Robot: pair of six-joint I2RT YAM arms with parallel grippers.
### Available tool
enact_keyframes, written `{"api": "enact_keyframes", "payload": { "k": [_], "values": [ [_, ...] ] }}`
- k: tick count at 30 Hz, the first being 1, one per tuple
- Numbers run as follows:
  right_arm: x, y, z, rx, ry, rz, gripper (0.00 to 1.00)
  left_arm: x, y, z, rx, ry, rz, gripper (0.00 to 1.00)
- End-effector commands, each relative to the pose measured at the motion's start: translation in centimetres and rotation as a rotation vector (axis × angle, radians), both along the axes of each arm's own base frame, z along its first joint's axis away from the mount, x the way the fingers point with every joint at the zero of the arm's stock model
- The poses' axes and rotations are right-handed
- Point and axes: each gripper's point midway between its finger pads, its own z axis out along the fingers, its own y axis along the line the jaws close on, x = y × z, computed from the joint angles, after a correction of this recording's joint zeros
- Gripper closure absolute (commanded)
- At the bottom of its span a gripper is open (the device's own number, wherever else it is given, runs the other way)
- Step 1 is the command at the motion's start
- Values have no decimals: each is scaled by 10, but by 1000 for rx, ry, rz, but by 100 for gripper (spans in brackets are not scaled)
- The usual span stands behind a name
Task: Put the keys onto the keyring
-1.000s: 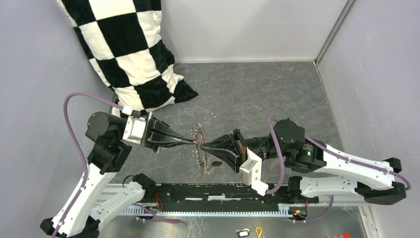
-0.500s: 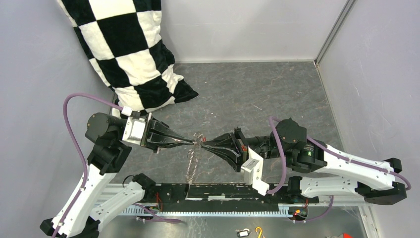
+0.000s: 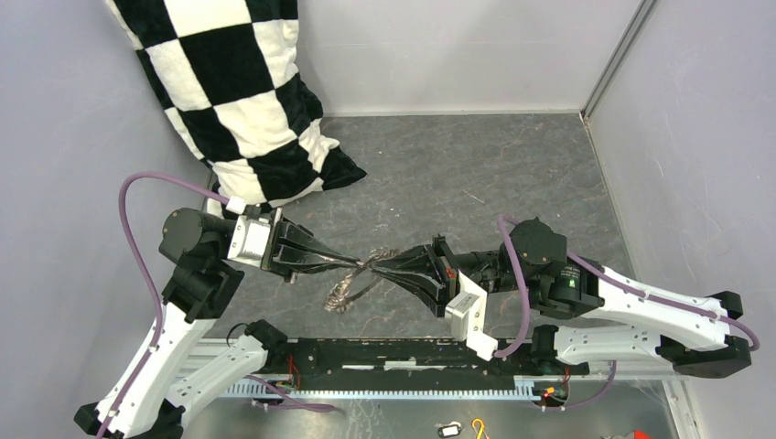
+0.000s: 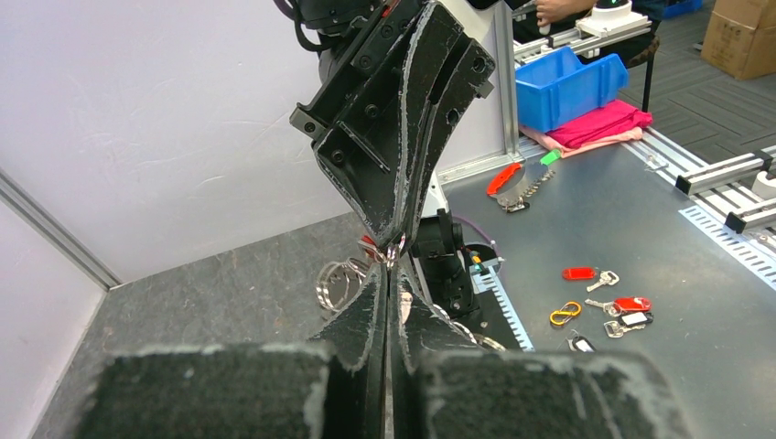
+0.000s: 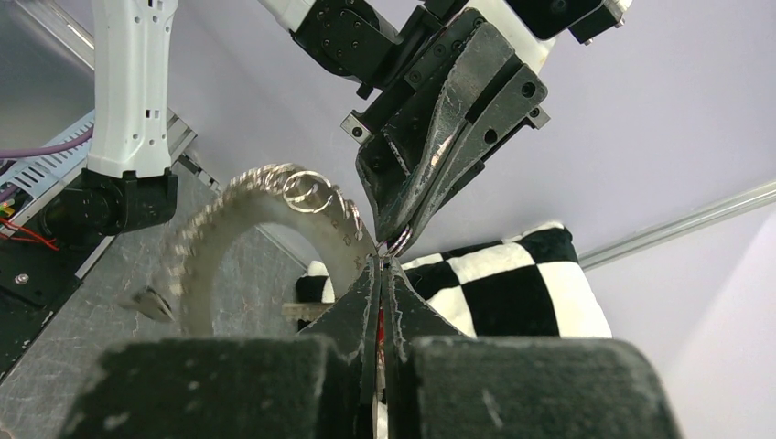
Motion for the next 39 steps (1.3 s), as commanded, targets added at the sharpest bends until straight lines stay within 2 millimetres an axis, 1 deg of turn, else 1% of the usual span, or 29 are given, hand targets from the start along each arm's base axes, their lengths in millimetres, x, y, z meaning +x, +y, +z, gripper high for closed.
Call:
{"api": "enact_keyframes", "payload": {
  "k": [1, 16, 21, 27, 32, 36, 39],
  "values": [
    [-5, -5, 22, 68, -9, 16, 100, -3, 2, 9, -29, -32, 4, 98],
    [-7, -2, 24, 68, -12, 29, 100, -4, 2, 6, -24, -43, -1, 98],
    [-9, -3, 33, 100, -18, 42, 100, -4, 2, 5, -20, -46, 1, 98],
    [-12, -3, 36, 106, -12, 57, 100, 0, 1, 0, -6, -38, 11, 98],
    [-13, -2, 35, 98, -8, 66, 100, 1, 0, -3, 4, -32, 9, 98],
    [-14, -1, 36, 97, -11, 73, 100, -2, 1, -6, 11, -47, -7, 98],
    [-16, 1, 36, 89, -17, 80, 99, -4, 2, -13, 33, -66, -22, 98]
  ]
}}
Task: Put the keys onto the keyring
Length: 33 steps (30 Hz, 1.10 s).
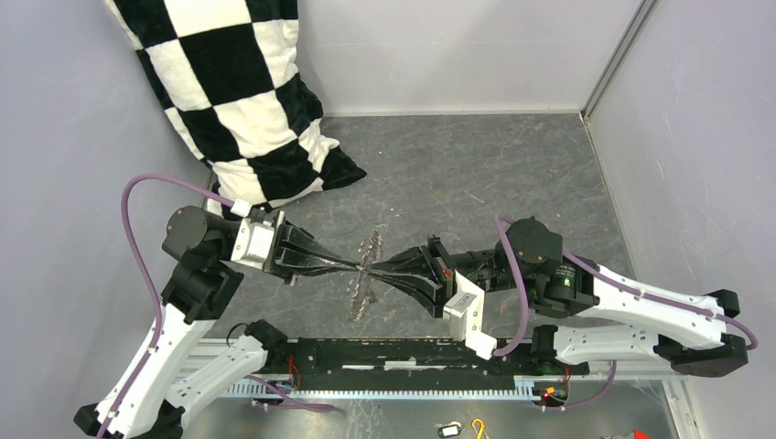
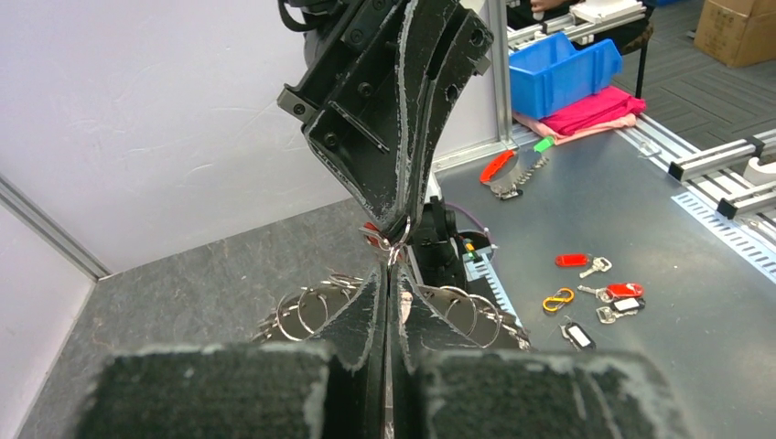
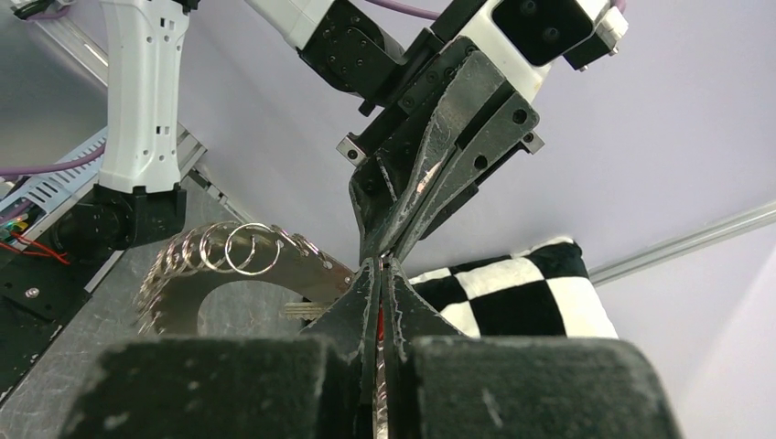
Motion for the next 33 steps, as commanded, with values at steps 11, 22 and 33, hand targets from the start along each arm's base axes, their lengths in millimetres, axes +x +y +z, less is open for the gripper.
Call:
{"api": "enact_keyframes", "payload": {
  "k": [11, 22, 33],
  "values": [
    [-8, 11, 16, -84, 15, 53, 100, -14, 6, -15, 38, -140, -70, 98],
    [6, 16, 25, -45, 71, -21, 100, -20, 8, -14, 32, -157, -87, 98],
    [14, 10, 35, -11, 82, -69, 100, -15, 11, -12, 21, -177, -14, 86]
  ]
}}
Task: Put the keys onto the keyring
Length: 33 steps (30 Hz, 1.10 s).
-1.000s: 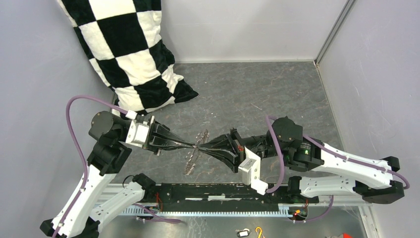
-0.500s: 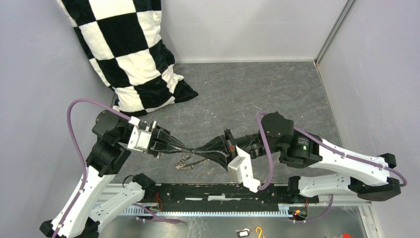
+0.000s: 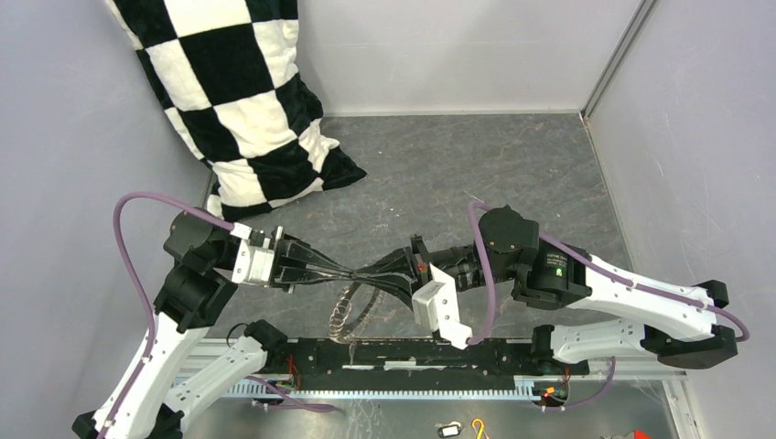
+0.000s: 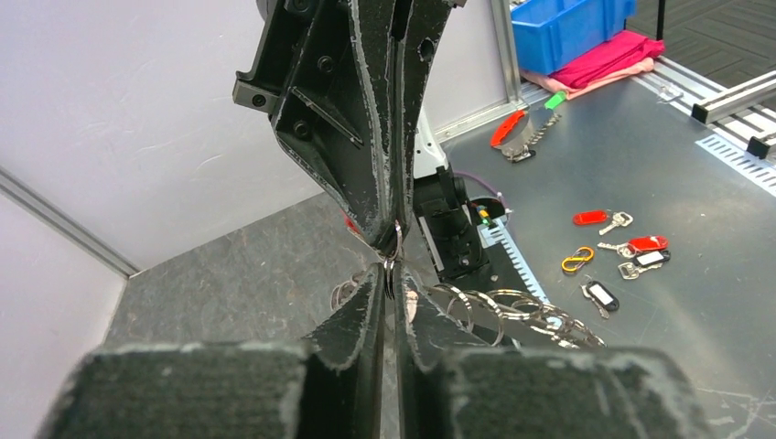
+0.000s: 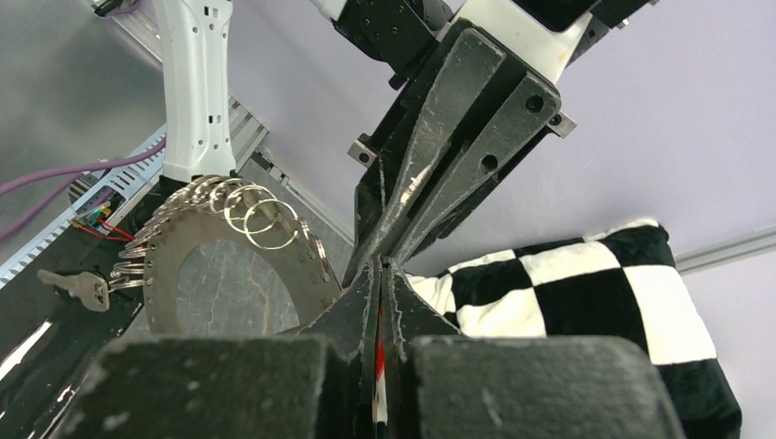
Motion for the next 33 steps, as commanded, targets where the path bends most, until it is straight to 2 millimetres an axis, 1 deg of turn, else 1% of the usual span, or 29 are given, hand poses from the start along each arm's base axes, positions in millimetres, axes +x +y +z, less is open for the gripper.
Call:
{"api": "enact_keyframes", "payload": {
  "k": [1, 6, 11, 15, 18, 24, 29, 33],
  "values": [
    [12, -11, 47, 155, -25, -79, 100, -6, 5, 9, -24, -59, 11, 83],
    [9, -11, 46, 156, -15, -65, 100, -5, 6, 9, -24, -44, 34, 69],
    [6, -15, 50, 185, -17, -53, 100, -4, 7, 6, -15, -17, 60, 63],
    [2, -17, 52, 194, -18, -29, 100, 2, 8, 7, -22, 15, 112, 62],
    [-1, -18, 53, 202, -21, -17, 100, 8, 9, 12, -40, 56, 165, 61],
    [-5, -21, 55, 215, -20, 5, 100, 11, 9, 14, -72, 192, 206, 61],
    [-8, -21, 56, 218, -14, 21, 100, 11, 6, 18, -77, 275, 181, 65],
    [-9, -21, 55, 215, -13, 24, 100, 2, 3, 19, -55, 312, 110, 67]
  ]
}}
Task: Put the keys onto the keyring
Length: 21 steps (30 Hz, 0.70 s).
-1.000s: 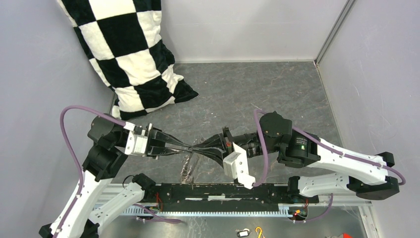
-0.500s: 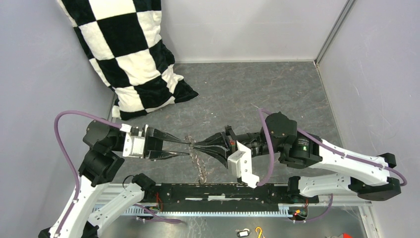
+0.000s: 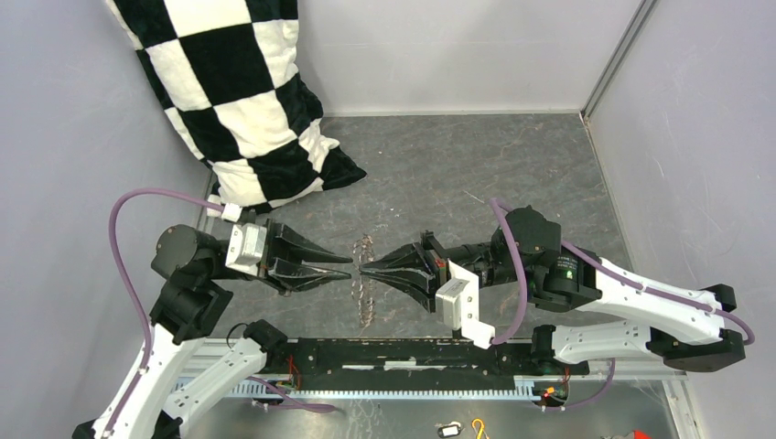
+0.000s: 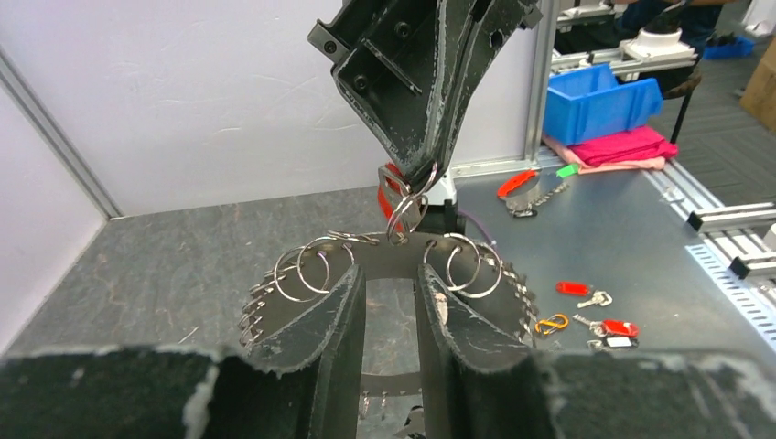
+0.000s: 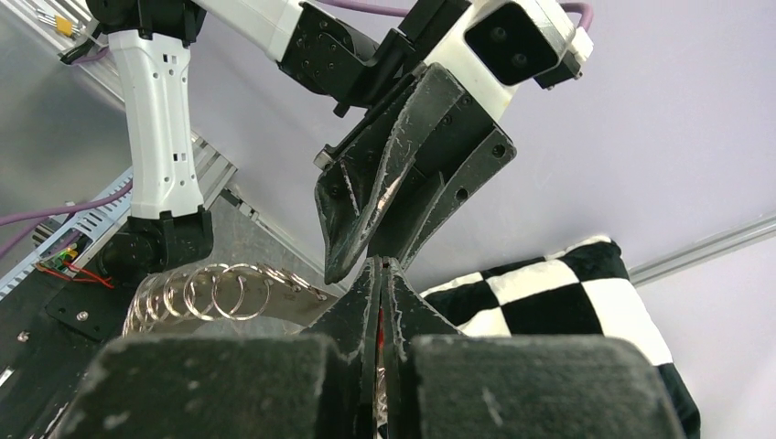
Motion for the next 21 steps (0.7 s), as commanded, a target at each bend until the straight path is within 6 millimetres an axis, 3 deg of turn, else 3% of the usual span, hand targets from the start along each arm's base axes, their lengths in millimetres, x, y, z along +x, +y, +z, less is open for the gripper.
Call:
{"api": "enact_keyframes", "payload": {
  "k": [1, 8, 21],
  "values": [
    [-5, -10, 29, 101, -16, 17, 100, -9, -4, 8, -10, 86, -74, 68],
    [-7, -9, 28, 102, -19, 30, 100, -15, -5, 1, 22, 101, -132, 67],
    [-12, -5, 22, 77, -12, 62, 100, -13, -8, 12, -4, 94, -153, 68]
  ]
}}
